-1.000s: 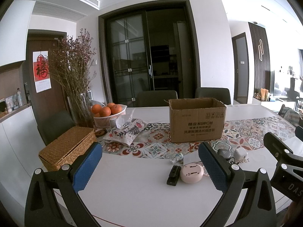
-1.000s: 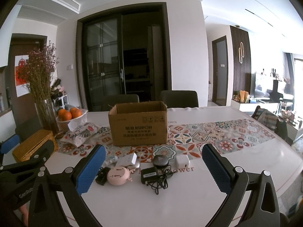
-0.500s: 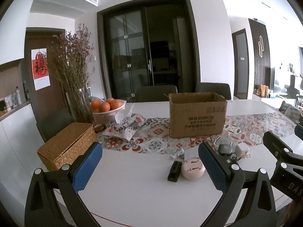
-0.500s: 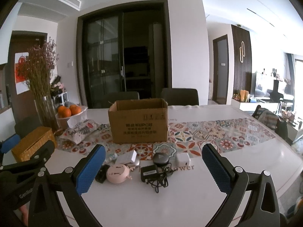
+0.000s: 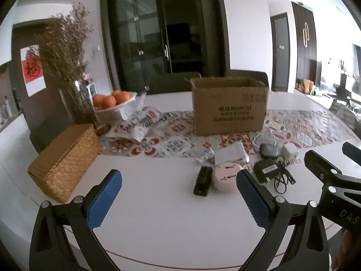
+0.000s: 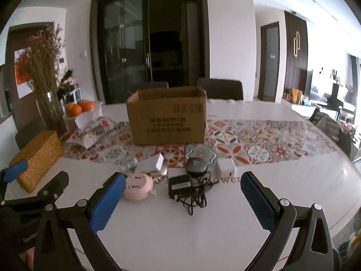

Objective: Organize rigid objects
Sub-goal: 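Lower the left gripper onto the black remote and close on it while the right gripper grasps the black charger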

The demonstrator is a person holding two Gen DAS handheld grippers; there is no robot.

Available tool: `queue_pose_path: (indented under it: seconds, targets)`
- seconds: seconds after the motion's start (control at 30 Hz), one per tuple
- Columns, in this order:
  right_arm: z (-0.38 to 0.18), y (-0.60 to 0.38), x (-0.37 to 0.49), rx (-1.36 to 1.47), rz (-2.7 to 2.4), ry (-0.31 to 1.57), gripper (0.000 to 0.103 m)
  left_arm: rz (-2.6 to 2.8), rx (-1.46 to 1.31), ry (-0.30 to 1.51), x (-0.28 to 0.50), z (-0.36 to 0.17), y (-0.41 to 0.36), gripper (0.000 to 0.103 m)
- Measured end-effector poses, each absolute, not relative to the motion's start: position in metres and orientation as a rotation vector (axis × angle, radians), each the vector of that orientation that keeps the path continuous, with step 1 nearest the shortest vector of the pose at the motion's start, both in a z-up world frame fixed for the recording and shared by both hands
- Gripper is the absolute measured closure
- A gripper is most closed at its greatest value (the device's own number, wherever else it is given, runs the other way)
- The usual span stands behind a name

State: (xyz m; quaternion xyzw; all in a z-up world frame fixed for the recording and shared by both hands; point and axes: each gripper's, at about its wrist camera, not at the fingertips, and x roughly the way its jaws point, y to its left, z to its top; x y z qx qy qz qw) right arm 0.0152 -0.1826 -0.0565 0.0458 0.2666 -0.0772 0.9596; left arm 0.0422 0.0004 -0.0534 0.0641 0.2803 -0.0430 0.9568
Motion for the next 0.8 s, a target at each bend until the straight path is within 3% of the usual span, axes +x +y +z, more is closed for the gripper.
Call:
queue_pose_path:
  seconds: [0.5,0.8]
  targets:
    - [-0.099,-0.181,0.063,0.005,-0.163,0.67,0.001,-0.127,0.19,0.667,0.086,-0.102,-0.01,0.0]
    - [-0.127,-0.183,0.086,-0.014,-0.154,0.735,0.003,-0.166,0.222,0.738,0.11,-0.13,-0.018,0.01]
